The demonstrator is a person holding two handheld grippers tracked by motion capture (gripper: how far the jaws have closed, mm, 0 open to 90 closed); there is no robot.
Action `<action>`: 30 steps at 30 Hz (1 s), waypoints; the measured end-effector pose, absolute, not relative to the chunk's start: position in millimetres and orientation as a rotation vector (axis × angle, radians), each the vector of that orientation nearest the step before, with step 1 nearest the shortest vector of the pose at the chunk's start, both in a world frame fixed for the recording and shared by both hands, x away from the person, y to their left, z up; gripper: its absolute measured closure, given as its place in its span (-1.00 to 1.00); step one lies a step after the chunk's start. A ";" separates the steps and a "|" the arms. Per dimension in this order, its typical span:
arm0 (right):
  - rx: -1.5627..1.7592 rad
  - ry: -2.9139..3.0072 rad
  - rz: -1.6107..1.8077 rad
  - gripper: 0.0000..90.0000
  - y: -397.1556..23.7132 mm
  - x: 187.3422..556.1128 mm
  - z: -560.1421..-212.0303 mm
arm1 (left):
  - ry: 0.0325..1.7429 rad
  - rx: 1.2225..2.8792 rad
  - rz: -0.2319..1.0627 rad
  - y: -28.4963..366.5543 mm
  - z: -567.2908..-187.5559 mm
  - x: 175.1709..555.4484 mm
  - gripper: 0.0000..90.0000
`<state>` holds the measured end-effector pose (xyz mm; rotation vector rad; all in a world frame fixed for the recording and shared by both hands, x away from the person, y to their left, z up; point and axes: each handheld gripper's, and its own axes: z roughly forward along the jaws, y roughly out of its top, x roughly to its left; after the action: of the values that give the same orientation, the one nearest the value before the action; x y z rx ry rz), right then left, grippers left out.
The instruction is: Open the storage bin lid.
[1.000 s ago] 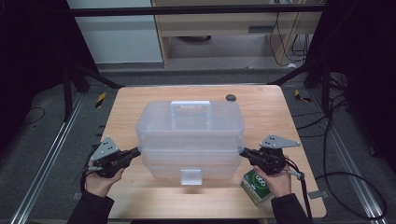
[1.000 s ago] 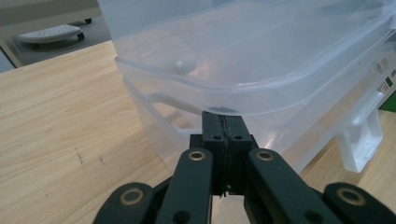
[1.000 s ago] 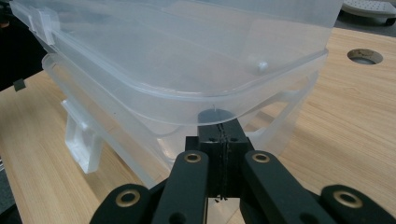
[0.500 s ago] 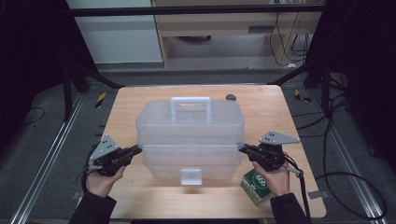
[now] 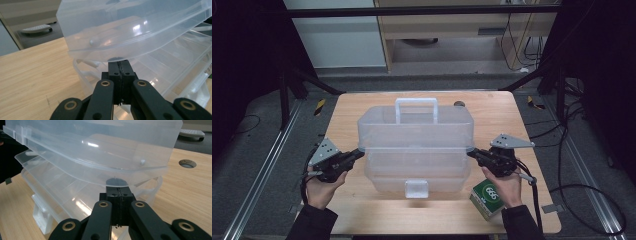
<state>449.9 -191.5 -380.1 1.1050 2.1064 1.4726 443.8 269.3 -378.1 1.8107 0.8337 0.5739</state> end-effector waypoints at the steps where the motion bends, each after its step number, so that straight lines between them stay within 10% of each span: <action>1: 1.102 2.107 1.472 1.00 -191.3 450.7 -378.7 | 0.831 1.807 0.574 269.5 -376.7 444.2 0.99; 23: 1.050 2.100 1.508 1.00 -188.7 452.8 -373.9 | 0.849 1.798 0.608 267.3 -373.9 446.2 0.98; 30: 1.046 2.106 1.507 1.00 -188.9 452.1 -373.8 | 0.906 1.802 0.694 275.8 -378.5 443.9 0.71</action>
<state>452.1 -188.9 -373.8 1.0458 2.1061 1.5073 443.9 275.8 -378.5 1.8023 0.9060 0.6944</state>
